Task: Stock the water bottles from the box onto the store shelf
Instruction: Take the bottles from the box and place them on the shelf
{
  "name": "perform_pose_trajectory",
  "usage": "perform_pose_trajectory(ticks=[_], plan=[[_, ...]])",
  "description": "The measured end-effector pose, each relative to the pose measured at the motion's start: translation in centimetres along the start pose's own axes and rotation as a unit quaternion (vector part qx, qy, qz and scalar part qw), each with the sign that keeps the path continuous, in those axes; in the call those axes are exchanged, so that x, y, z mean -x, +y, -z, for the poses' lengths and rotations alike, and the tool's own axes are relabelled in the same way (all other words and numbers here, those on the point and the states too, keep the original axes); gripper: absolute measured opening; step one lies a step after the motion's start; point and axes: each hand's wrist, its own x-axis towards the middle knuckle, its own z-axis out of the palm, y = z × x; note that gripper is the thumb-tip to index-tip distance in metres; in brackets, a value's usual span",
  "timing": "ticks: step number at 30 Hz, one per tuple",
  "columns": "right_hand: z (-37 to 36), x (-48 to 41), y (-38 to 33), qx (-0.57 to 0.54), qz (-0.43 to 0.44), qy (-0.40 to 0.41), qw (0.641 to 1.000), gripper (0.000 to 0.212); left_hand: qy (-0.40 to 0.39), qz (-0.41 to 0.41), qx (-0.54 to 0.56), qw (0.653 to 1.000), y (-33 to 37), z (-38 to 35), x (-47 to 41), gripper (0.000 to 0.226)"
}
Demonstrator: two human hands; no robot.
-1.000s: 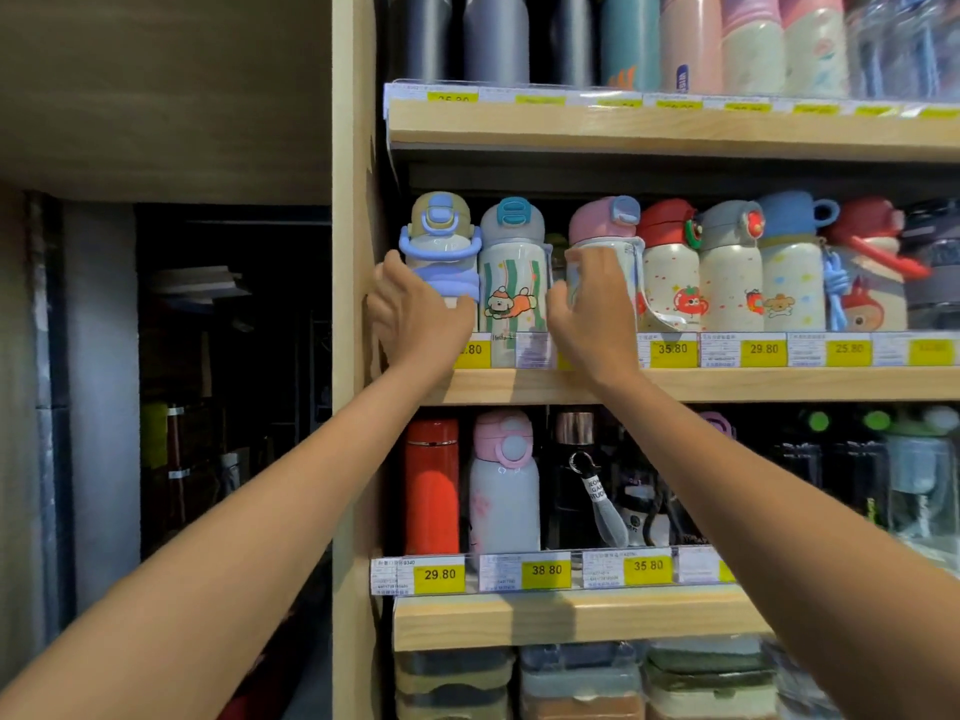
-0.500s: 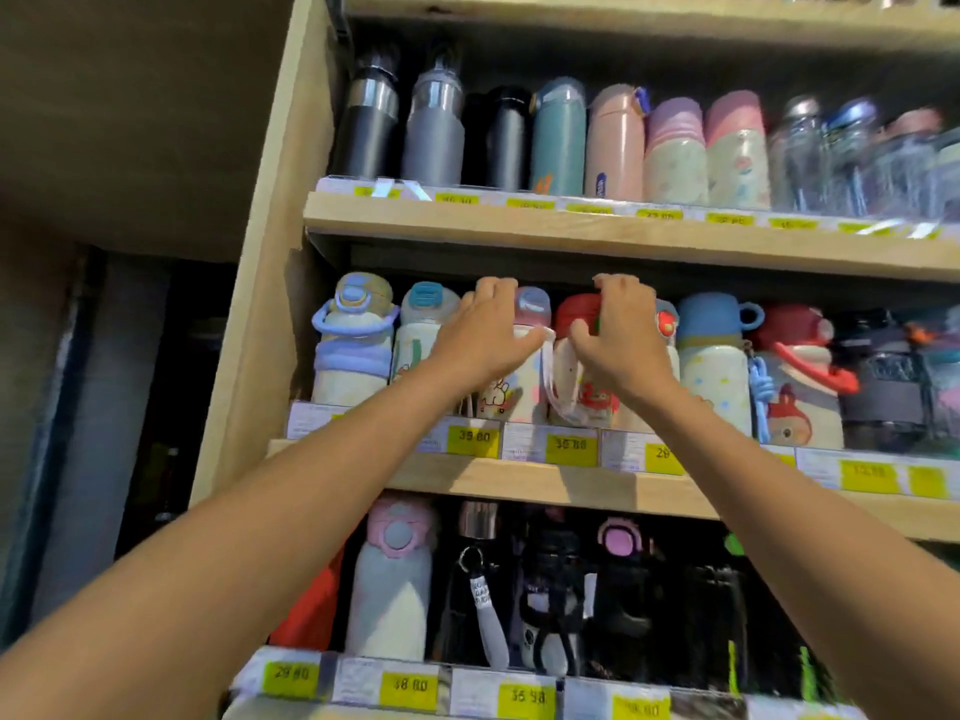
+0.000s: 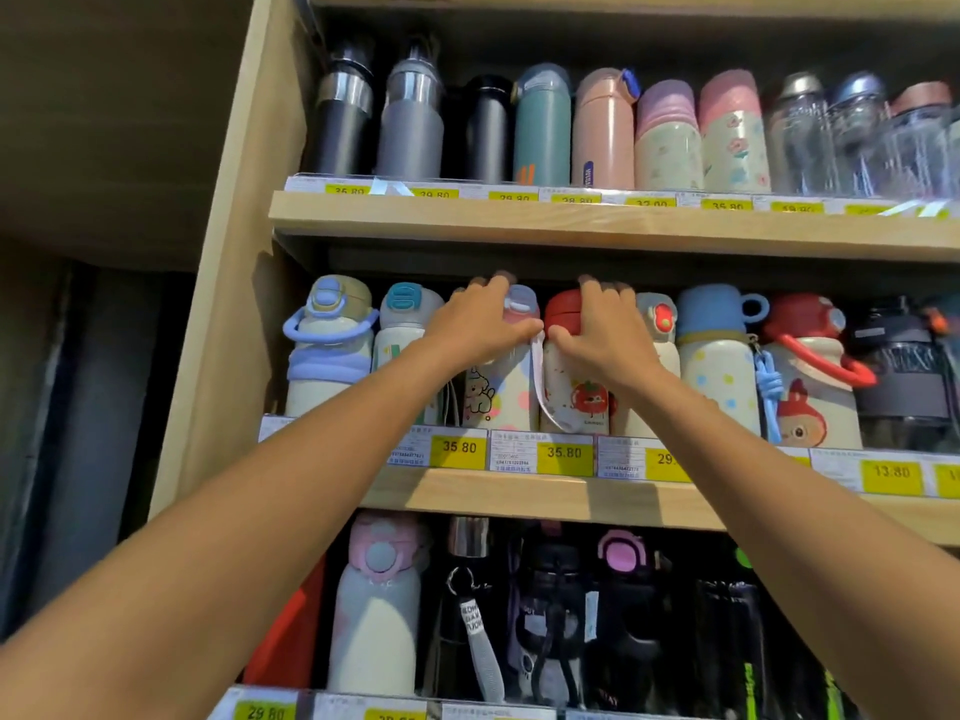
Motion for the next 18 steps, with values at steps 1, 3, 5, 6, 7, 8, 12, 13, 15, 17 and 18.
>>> perform_pose_trajectory(ticks=[1, 3, 5, 6, 7, 8, 12, 13, 15, 17, 18], plan=[[-0.2, 0.0, 0.0, -0.015, -0.001, 0.004, 1.000, 0.066, -0.008, -0.002, 0.015, 1.000, -0.1, 0.1, -0.2, 0.069], [-0.3, 0.0, -0.4, -0.046, 0.002, 0.009, 0.999, 0.065, -0.023, 0.001, 0.038, 0.999, -0.2, 0.7, -0.3, 0.063], [-0.7, 0.1, -0.8, -0.080, -0.003, 0.021, 0.997, 0.064, -0.034, 0.001, 0.055, 0.998, -0.5, 1.1, -0.4, 0.057], [-1.0, 0.2, -0.9, -0.099, -0.009, 0.027, 0.995, 0.064, -0.036, 0.000, 0.062, 0.997, -0.6, 1.1, -0.4, 0.056], [-1.3, 0.3, -1.1, -0.115, -0.014, 0.033, 0.993, 0.065, -0.037, -0.001, 0.069, 0.997, -0.7, 1.1, -0.3, 0.054], [-1.6, 0.5, -1.2, -0.126, -0.019, 0.037, 0.991, 0.066, -0.036, -0.003, 0.077, 0.996, -0.9, 1.1, -0.2, 0.053], [-2.2, 1.2, -1.5, -0.173, -0.064, 0.035, 0.982, 0.076, -0.029, -0.017, 0.107, 0.994, -1.5, 0.6, -0.4, 0.051], [-2.3, 1.3, -1.6, -0.188, -0.082, 0.034, 0.978, 0.079, -0.026, -0.018, 0.108, 0.994, -1.6, 0.5, -0.4, 0.051], [-2.3, 1.6, -1.7, -0.212, -0.111, 0.033, 0.970, 0.084, -0.020, -0.016, 0.112, 0.993, -1.7, 0.2, -0.5, 0.053], [-2.3, 1.7, -1.8, -0.216, -0.120, 0.030, 0.969, 0.085, -0.021, -0.014, 0.118, 0.993, -1.8, 0.1, -0.5, 0.056], [-2.3, 1.7, -1.9, -0.213, -0.120, 0.029, 0.969, 0.085, -0.020, -0.014, 0.117, 0.993, -1.8, 0.0, -0.6, 0.057]])
